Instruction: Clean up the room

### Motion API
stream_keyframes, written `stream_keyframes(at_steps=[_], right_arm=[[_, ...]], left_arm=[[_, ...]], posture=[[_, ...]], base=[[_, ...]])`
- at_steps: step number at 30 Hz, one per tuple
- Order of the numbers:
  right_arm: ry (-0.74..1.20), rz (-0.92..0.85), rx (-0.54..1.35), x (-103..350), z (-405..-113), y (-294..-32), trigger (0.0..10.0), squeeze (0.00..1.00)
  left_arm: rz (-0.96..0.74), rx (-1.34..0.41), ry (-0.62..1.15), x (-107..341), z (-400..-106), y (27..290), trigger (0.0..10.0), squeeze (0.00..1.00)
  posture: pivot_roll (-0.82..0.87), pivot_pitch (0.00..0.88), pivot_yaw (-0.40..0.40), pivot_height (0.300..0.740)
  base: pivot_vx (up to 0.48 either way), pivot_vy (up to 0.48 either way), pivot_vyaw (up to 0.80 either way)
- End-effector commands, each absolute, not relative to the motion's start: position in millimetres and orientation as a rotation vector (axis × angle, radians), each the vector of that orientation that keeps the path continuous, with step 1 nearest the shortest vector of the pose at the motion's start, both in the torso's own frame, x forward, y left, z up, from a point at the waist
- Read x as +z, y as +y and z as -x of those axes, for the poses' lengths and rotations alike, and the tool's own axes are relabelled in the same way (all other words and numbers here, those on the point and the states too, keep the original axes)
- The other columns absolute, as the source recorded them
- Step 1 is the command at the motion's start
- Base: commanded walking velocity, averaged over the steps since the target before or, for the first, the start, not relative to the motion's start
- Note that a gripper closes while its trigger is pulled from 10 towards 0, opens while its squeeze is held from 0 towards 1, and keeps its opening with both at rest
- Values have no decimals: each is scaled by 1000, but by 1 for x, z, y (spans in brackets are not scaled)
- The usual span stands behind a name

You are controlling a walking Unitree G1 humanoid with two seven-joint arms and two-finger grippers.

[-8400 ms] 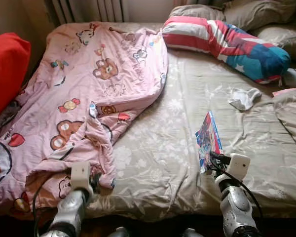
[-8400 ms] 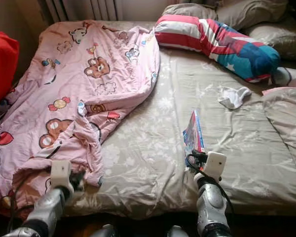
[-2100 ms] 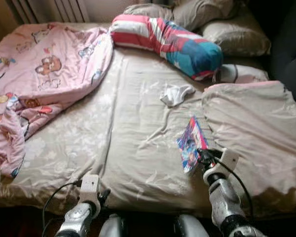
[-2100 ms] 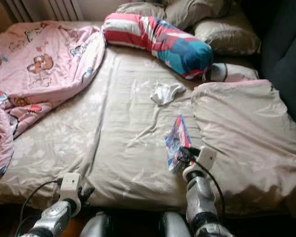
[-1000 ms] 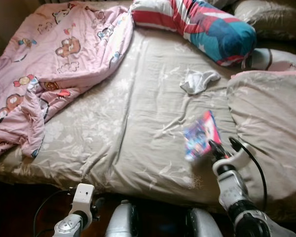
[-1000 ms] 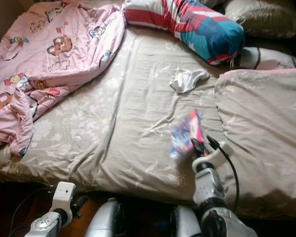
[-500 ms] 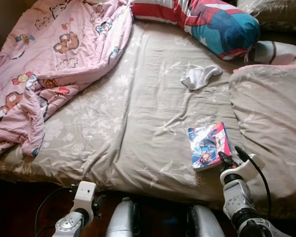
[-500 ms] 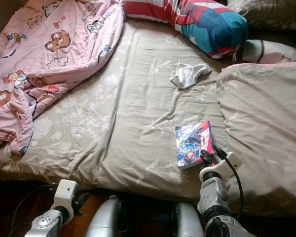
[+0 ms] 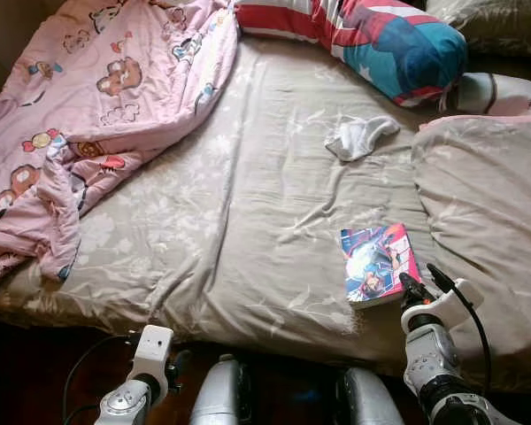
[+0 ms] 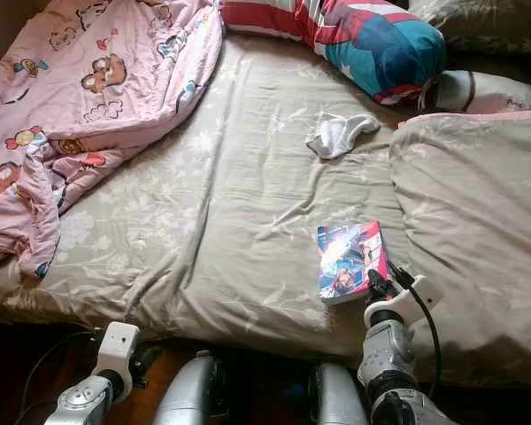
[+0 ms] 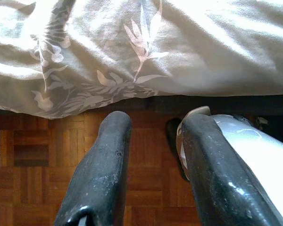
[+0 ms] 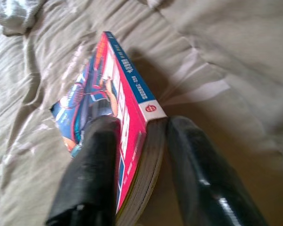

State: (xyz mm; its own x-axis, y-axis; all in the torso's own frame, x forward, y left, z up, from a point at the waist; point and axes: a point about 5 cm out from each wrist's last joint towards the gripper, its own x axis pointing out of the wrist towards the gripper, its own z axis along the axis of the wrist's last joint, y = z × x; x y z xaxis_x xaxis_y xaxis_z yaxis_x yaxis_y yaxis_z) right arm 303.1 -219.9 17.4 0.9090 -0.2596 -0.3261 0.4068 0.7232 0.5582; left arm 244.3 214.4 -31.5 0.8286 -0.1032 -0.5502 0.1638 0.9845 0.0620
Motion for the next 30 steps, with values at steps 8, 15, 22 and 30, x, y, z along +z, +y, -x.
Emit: stream_keyframes(at_steps=[8,15,22,30], right_arm=[[297,-672,-403,-3,-285,-211,10000,1000],[346,-612,-371,-16,-271,-197,10000,0],[311,-362,-194,-11,-272,-178,10000,0],[333,-254,-101,-13,-270,-170,10000,0]], left_arm=[[-123,-142,647,-41,-233,218,10000,0],[-120,-139,635,-38,-238,214,10000,0],[-112,-116,595,-31,-251,210,10000,0],[-70,-67,578,-28,-257,205,10000,0]], posture=[[41,295,112,653],[17,270,105,653],[-22,234,89,653],[-36,187,63,666]], base=[[0,0,0],[0,0,0],[0,0,0],[0,0,0]])
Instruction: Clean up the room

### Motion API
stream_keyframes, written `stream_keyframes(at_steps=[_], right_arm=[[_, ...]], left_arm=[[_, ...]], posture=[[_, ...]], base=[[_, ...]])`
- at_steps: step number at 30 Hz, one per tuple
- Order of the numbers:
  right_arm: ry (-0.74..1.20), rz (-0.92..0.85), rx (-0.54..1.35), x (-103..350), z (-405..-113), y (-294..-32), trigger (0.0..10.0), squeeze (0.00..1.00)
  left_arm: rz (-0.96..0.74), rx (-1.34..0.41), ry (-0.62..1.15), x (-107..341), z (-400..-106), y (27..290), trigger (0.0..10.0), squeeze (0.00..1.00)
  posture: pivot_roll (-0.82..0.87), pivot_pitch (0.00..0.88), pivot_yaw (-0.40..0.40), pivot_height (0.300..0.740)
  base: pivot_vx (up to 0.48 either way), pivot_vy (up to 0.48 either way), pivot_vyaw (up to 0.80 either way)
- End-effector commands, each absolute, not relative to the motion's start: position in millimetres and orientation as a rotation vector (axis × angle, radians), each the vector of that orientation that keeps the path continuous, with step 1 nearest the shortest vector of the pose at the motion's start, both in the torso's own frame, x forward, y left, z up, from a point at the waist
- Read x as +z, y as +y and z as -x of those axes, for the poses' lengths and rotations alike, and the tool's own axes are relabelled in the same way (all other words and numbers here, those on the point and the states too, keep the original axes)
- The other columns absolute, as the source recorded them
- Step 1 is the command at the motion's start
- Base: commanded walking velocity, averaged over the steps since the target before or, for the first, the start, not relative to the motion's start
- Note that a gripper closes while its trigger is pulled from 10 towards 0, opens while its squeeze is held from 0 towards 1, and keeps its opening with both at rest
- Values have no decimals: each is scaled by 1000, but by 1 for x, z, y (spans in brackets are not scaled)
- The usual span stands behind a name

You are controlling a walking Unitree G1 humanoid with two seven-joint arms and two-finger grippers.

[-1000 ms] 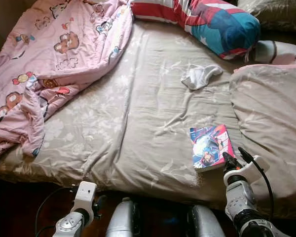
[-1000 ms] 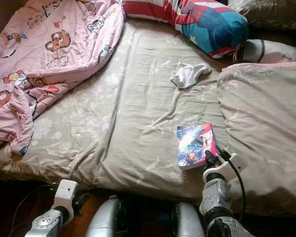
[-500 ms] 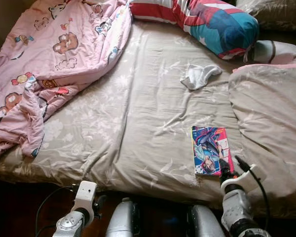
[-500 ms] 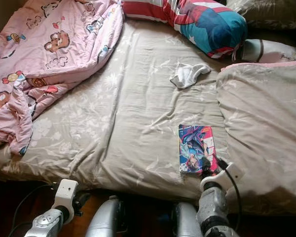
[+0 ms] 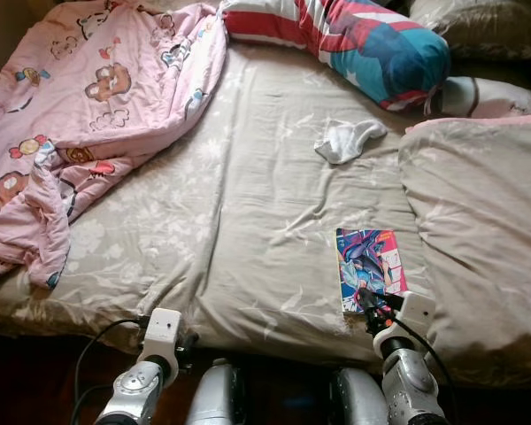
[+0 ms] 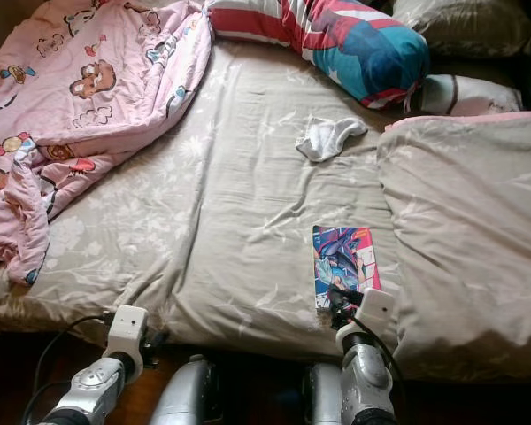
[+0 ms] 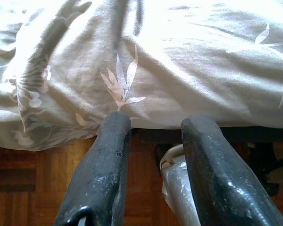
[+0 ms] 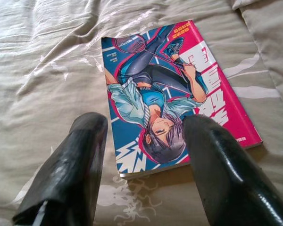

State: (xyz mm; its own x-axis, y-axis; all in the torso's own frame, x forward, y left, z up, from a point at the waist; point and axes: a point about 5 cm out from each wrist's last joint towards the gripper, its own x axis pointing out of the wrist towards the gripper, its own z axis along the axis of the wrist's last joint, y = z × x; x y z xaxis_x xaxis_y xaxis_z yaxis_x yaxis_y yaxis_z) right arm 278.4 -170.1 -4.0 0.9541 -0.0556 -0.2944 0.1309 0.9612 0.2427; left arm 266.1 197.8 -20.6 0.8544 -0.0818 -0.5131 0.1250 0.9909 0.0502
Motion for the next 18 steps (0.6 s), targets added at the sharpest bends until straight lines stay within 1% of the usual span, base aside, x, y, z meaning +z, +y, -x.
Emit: stream_keyframes(at_steps=[1,5,13,16,18], right_arm=[[337,-251,-99,-13,-270,-170,10000,0],[366,-222,-94,-16,-269,-171,10000,0],[439,-199,-113,-25,-260,-178,10000,0],[467,-195,-123,-29,-256,-180,10000,0],[520,-185,-144,-37,-248,-185,10000,0]], left_arm=[[-67,-63,576,-27,-258,206,10000,0],[-10,-10,573,-26,-260,209,10000,0],[-5,13,584,-27,-258,214,10000,0],[0,36,593,-28,-256,220,10000,0],[-6,62,609,-30,-250,229,10000,0]], posture=[[-37,185,62,671],[-43,168,54,695],[-44,130,44,740],[-46,124,45,740],[-49,117,48,740]], base=[[0,0,0],[0,0,0],[0,0,0],[0,0,0],[0,0,0]])
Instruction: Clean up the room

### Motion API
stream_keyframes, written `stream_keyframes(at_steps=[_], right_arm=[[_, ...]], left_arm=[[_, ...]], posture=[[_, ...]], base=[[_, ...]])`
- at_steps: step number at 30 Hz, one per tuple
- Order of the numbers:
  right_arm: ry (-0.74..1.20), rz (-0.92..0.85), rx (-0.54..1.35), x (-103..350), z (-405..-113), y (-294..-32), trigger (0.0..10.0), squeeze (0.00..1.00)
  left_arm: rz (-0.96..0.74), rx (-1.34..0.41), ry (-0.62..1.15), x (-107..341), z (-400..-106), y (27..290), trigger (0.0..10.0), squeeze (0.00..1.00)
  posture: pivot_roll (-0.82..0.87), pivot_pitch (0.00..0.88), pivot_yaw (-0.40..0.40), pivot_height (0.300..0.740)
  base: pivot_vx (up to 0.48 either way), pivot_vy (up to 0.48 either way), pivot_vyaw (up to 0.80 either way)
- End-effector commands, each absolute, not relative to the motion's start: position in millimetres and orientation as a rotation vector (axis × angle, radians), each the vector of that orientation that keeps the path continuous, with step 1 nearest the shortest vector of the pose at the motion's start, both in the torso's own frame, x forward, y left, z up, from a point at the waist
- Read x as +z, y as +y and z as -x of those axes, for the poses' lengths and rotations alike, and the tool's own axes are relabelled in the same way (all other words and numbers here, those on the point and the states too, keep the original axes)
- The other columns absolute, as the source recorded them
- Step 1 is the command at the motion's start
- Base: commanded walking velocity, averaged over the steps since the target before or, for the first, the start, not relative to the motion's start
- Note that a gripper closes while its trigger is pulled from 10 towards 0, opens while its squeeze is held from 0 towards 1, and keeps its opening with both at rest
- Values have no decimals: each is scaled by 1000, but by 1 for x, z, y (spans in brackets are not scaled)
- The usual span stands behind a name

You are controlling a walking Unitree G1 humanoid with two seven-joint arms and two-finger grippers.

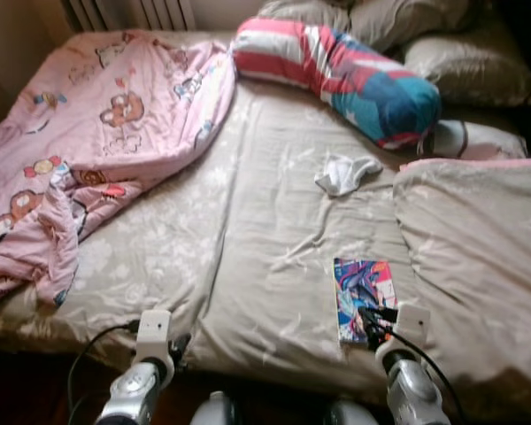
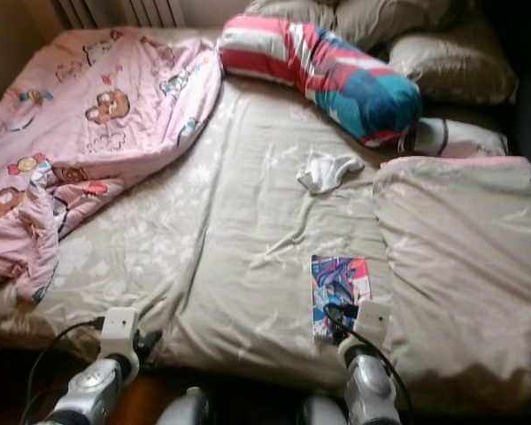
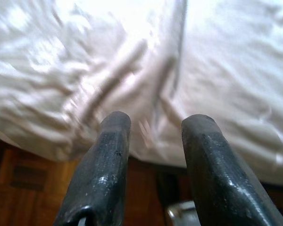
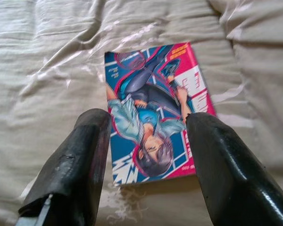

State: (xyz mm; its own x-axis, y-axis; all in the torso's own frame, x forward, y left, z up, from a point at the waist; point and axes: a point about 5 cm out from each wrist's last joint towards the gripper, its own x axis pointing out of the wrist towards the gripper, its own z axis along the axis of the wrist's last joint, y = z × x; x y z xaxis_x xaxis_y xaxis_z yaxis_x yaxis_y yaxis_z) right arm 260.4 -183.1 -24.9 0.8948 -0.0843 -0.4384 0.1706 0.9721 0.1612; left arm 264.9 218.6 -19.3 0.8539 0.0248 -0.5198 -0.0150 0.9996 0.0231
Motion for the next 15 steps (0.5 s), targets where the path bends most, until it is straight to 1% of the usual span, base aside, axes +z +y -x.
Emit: stream_keyframes(at_steps=[1,5,10,12,13,15], right_arm=[[520,-185,-144,-37,-248,-185,10000,0],[604,-159,-149,-48,-234,-189,10000,0],[710,-138,-174,-65,-209,-195,10000,0],[724,-132,-175,-67,-206,-195,10000,0],[763,-102,-161,-72,-197,-196,10000,0],[790,-89,-150,-75,-191,-196,10000,0]], left_arm=[[-6,62,609,-30,-250,229,10000,0],[-36,91,645,-34,-239,244,10000,0],[-49,164,736,-47,-213,262,10000,0],[-41,180,744,-48,-210,264,10000,0],[-33,200,765,-52,-202,266,10000,0],[-31,202,786,-55,-197,266,10000,0]], posture=[[-49,117,48,740],[-51,111,51,740],[-52,103,51,740],[-50,103,50,740],[-49,105,48,740],[-50,115,47,740]], base=[[0,0,0],[0,0,0],[0,0,0],[0,0,0],[0,0,0],[0,0,0]])
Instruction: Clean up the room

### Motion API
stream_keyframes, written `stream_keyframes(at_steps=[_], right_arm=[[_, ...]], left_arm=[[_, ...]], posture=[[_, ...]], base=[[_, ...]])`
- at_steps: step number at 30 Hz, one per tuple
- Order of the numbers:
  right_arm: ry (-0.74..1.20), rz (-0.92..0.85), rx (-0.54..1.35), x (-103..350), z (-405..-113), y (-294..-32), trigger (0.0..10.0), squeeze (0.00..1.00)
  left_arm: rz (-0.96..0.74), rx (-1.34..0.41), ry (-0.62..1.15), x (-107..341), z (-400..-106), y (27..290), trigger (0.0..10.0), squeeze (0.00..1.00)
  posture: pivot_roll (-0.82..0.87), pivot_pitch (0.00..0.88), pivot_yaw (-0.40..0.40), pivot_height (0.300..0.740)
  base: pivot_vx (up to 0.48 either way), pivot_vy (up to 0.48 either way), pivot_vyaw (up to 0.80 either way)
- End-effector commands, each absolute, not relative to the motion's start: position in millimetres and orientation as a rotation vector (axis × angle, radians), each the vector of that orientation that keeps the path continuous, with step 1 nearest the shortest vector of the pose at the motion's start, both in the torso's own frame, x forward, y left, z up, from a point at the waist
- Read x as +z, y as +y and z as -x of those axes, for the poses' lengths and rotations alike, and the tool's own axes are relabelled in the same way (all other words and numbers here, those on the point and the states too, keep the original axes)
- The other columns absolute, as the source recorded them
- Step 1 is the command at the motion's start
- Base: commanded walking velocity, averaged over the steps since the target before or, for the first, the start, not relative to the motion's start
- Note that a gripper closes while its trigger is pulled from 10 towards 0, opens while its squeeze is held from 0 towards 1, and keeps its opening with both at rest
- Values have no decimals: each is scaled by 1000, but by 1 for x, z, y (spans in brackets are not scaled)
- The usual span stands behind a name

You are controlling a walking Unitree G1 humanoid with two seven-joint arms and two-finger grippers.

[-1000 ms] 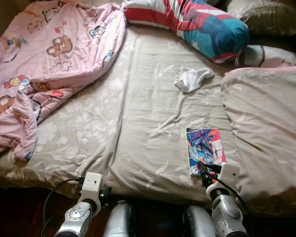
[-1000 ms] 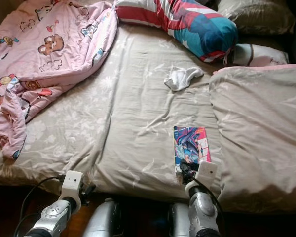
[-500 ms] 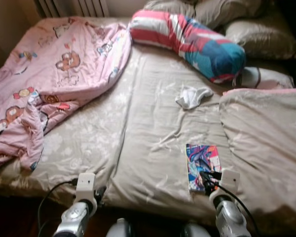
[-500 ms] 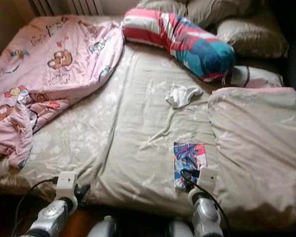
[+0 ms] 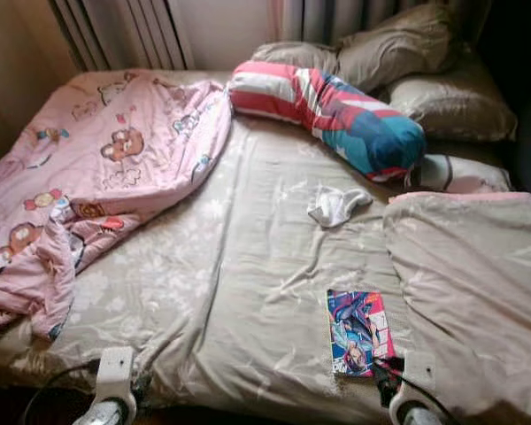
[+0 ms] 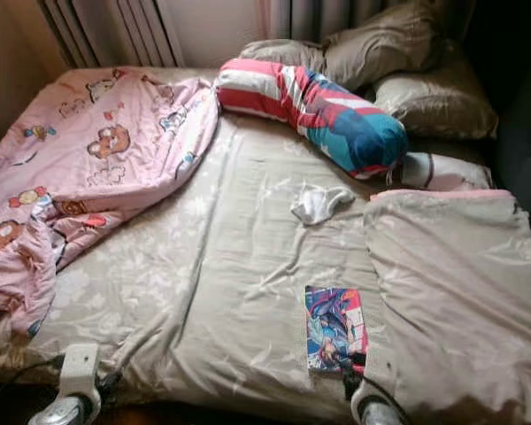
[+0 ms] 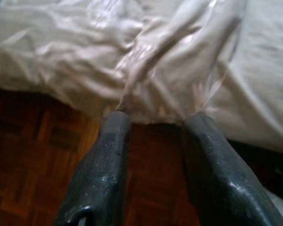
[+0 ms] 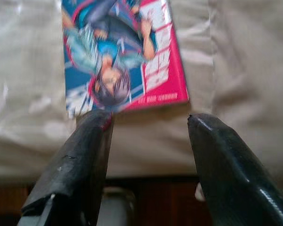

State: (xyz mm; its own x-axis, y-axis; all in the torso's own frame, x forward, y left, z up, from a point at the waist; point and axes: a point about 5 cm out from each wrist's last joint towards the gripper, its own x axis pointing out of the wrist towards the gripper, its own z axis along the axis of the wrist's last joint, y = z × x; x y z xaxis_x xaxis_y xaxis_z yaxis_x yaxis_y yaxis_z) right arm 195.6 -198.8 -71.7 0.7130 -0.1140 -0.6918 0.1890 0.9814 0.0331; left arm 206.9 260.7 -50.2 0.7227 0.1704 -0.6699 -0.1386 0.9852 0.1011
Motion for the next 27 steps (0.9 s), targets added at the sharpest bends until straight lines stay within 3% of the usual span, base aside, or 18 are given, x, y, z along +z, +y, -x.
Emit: stream_keyframes(at_steps=[1,7,27], right_arm=[[803,-86,-147,-77,-188,-197,10000,0],[844,-51,-159,-82,-176,-202,10000,0],[942,-10,-125,-92,-161,-191,10000,0]], left_arm=[[-45,194,802,-57,-193,266,10000,0],[-36,222,881,-69,-172,266,10000,0],[28,186,915,-75,-174,245,10000,0]], posture=[[-50,115,47,740],[-55,127,36,740],[-67,166,27,740]], base=[[0,0,0],[0,0,0],[0,0,0]])
